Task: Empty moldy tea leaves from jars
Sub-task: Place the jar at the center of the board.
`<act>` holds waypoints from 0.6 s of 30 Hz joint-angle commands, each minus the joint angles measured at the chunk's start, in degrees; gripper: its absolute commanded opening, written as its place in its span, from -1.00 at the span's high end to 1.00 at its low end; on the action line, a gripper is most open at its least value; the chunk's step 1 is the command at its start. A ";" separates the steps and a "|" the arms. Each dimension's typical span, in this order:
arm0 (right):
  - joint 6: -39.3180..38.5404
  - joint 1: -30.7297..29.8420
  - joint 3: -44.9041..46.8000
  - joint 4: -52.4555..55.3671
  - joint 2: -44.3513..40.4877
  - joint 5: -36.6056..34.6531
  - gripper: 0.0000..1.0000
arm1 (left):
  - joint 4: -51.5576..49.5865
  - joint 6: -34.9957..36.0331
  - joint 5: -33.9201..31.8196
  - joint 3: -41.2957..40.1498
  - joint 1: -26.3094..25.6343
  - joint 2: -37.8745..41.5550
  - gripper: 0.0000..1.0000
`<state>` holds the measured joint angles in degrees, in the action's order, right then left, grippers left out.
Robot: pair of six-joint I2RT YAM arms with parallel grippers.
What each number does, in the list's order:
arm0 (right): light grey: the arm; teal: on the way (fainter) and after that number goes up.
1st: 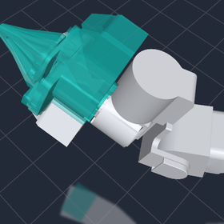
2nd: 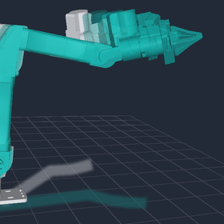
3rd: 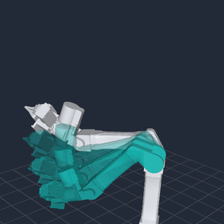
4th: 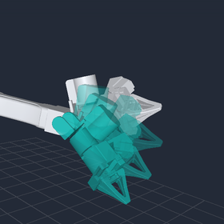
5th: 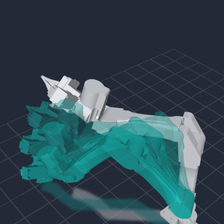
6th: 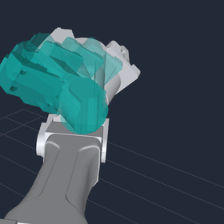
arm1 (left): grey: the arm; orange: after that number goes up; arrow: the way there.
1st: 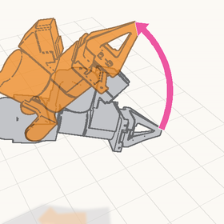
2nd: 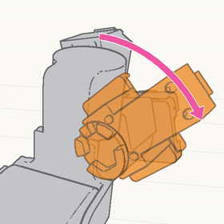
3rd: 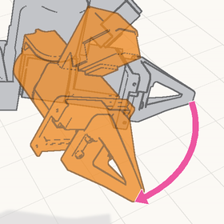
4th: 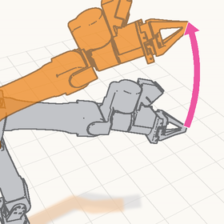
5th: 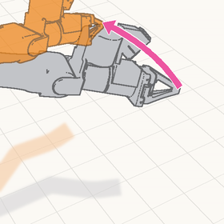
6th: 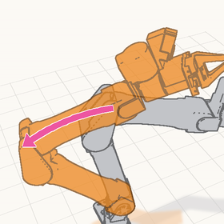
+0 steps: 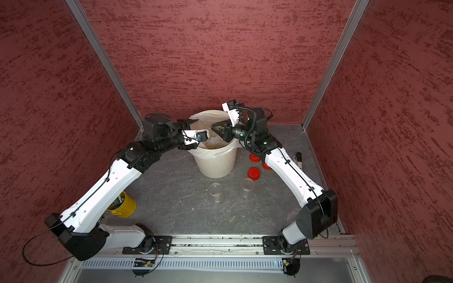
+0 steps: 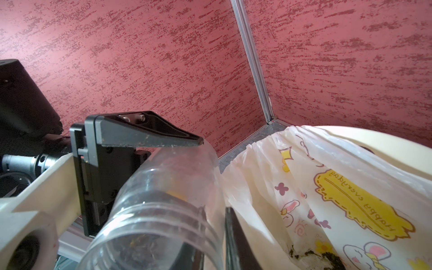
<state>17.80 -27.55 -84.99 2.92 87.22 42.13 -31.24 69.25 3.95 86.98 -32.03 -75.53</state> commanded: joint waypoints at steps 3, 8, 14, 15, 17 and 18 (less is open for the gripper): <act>-0.44 -1.18 -2.70 0.98 0.83 1.90 0.79 | 2.73 -0.87 -0.16 -1.02 0.45 0.82 -0.48; -0.60 -1.67 -3.05 1.26 0.94 2.25 0.91 | 3.08 -0.72 -1.02 -0.98 0.22 0.48 -0.52; -0.31 -1.72 -3.19 1.43 0.37 1.11 1.00 | 3.46 -0.83 -1.13 -1.33 0.30 1.03 -0.56; -0.31 -1.80 -3.16 1.46 0.24 0.63 1.00 | 3.44 -0.79 -1.22 -1.45 0.30 1.19 -0.58; -0.50 -1.80 -3.42 2.10 0.14 -0.63 1.00 | 3.96 -0.79 -1.93 -1.87 0.47 1.56 -0.63; -0.57 -1.78 -3.65 2.51 0.16 -1.03 1.00 | 4.32 -0.79 -2.31 -2.22 0.47 1.77 -0.65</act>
<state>17.10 -28.16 -85.89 5.04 88.44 40.77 -30.39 69.38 2.72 85.78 -31.99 -74.98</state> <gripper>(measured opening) 0.092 0.818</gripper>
